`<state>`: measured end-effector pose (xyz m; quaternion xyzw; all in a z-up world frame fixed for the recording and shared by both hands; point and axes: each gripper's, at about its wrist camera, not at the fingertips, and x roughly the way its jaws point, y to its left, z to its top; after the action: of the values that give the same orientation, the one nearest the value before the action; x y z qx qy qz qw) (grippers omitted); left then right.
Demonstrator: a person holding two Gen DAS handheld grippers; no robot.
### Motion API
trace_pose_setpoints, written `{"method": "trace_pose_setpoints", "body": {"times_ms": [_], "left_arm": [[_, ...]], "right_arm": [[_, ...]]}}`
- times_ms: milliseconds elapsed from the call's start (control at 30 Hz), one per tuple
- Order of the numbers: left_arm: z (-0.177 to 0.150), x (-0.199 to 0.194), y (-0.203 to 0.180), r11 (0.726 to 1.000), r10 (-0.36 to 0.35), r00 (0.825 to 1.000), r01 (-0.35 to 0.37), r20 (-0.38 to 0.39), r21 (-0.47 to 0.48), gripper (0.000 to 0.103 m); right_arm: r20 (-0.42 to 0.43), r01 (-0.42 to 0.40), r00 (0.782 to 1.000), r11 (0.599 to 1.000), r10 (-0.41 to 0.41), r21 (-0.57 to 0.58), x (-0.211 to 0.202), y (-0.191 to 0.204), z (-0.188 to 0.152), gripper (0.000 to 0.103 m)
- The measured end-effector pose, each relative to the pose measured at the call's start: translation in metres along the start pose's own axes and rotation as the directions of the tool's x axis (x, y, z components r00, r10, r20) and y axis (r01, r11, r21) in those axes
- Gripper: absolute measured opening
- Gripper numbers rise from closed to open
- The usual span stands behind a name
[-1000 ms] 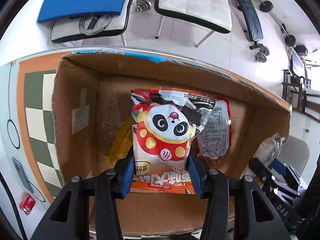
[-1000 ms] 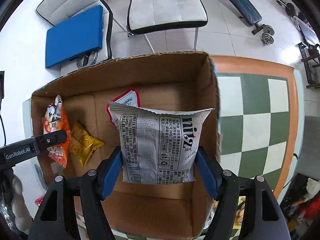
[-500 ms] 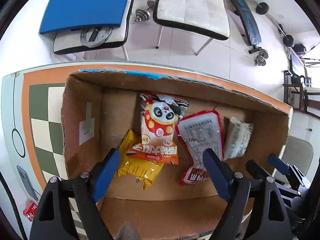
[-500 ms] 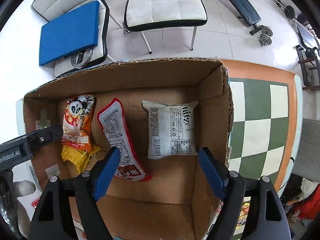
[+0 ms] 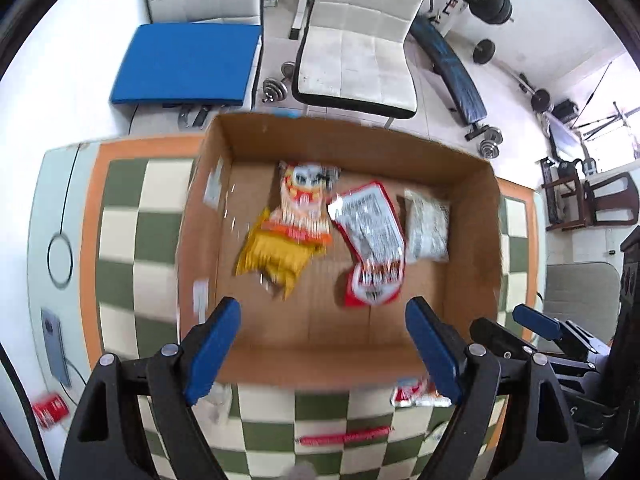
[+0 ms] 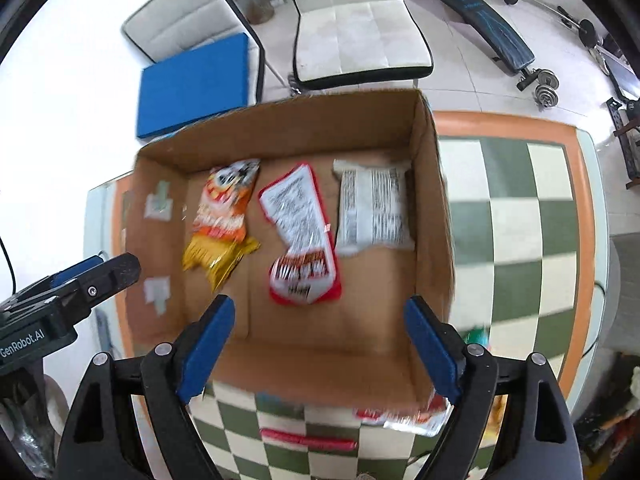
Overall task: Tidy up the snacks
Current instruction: 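Grasp the white wrapped packet with the left gripper while the right gripper grasps the red pouch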
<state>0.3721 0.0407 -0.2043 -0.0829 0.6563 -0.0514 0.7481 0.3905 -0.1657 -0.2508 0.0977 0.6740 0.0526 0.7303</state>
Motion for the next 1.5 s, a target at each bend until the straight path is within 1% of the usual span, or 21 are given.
{"method": "trace_pose_setpoints", "body": {"times_ms": [100,200,300,367,433,467,533,567,733,833,900,967,1067,1100,1133,1167,1233,1267,1300,1367,1500], "left_arm": [[-0.039,-0.004,0.015,0.998,-0.023,1.0,0.022,-0.004,-0.058,0.084],[-0.082,0.006,0.04,0.988,-0.053,0.998,0.047,-0.037,-0.147,0.084],[-0.117,0.023,0.069,0.967,-0.078,0.993,0.054,-0.087,-0.25,0.084],[-0.137,0.038,0.094,0.941,-0.094,0.988,0.049,-0.12,-0.335,0.084],[-0.15,0.05,0.116,0.917,-0.083,0.987,0.02,-0.141,-0.399,0.084],[-0.154,0.057,0.13,0.895,-0.082,0.986,0.009,-0.145,-0.445,0.084],[-0.157,0.069,0.147,0.87,-0.073,0.985,-0.015,-0.159,-0.493,0.084],[-0.157,0.077,0.159,0.848,-0.076,0.984,-0.022,-0.163,-0.53,0.084],[-0.152,0.11,0.188,0.779,-0.075,0.973,-0.08,-0.219,-0.622,0.084],[-0.145,0.132,0.198,0.763,-0.061,0.959,-0.134,-0.277,-0.633,0.084],[-0.141,0.147,0.203,0.759,-0.01,0.942,-0.211,-0.335,-0.616,0.084],[-0.139,0.157,0.204,0.766,0.024,0.931,-0.251,-0.364,-0.592,0.085],[-0.133,0.16,0.197,0.788,0.048,0.932,-0.257,-0.36,-0.559,0.083],[-0.13,0.158,0.191,0.807,0.071,0.933,-0.262,-0.354,-0.529,0.079],[-0.128,0.157,0.186,0.821,0.08,0.935,-0.258,-0.345,-0.509,0.068],[-0.127,0.155,0.178,0.841,0.098,0.936,-0.259,-0.338,-0.474,0.062],[-0.127,0.154,0.158,0.881,0.15,0.931,-0.278,-0.332,-0.383,0.058],[-0.129,0.154,0.146,0.9,0.173,0.93,-0.283,-0.324,-0.331,0.056],[-0.134,0.153,0.138,0.907,0.188,0.93,-0.287,-0.316,-0.307,0.056],[-0.145,0.155,0.126,0.926,0.179,0.93,-0.27,-0.322,-0.264,0.056],[-0.167,0.157,0.103,0.946,0.199,0.926,-0.267,-0.321,-0.185,0.056]], "right_arm": [[0.019,-0.03,0.999,0.999,0.03,0.01,-0.014,-0.002,-0.036,0.089],[0.034,-0.046,0.998,0.997,0.044,0.059,-0.021,-0.012,-0.079,0.089],[0.037,-0.059,0.998,0.985,0.054,0.159,-0.013,-0.029,-0.121,0.089],[0.022,-0.089,0.996,0.966,0.087,0.243,0.001,-0.042,-0.143,0.089],[0.009,-0.09,0.996,0.944,0.092,0.318,0.019,-0.054,-0.161,0.089],[0.001,-0.081,0.996,0.934,0.087,0.347,0.028,-0.059,-0.168,0.089],[-0.027,-0.07,0.996,0.917,0.088,0.393,0.047,-0.066,-0.179,0.089],[-0.044,-0.059,0.996,0.914,0.083,0.402,0.057,-0.067,-0.183,0.089],[-0.05,-0.015,0.998,0.93,0.036,0.368,0.083,-0.05,-0.18,0.089],[-0.048,-0.005,0.999,0.941,0.023,0.339,0.095,-0.034,-0.177,0.089],[-0.043,-0.007,0.999,0.942,0.023,0.336,0.1,-0.028,-0.176,0.089],[-0.044,-0.002,0.999,0.94,0.018,0.34,0.103,-0.028,-0.176,0.089],[-0.035,0.0,0.999,0.931,0.013,0.366,0.104,-0.035,-0.176,0.089],[-0.03,0.001,0.999,0.928,0.011,0.373,0.104,-0.039,-0.176,0.089],[-0.029,0.007,1.0,0.927,0.005,0.375,0.104,-0.043,-0.176,0.089],[-0.031,0.018,1.0,0.926,-0.007,0.377,0.103,-0.048,-0.177,0.089],[-0.029,0.036,0.999,0.922,-0.027,0.386,0.102,-0.061,-0.178,0.089],[-0.029,0.043,0.999,0.919,-0.034,0.392,0.101,-0.069,-0.179,0.089],[-0.029,0.05,0.999,0.916,-0.042,0.397,0.099,-0.077,-0.18,0.089],[-0.025,0.066,0.998,0.911,-0.062,0.408,0.096,-0.093,-0.181,0.089],[-0.023,0.082,0.997,0.899,-0.08,0.431,0.09,-0.125,-0.179,0.089]]}}
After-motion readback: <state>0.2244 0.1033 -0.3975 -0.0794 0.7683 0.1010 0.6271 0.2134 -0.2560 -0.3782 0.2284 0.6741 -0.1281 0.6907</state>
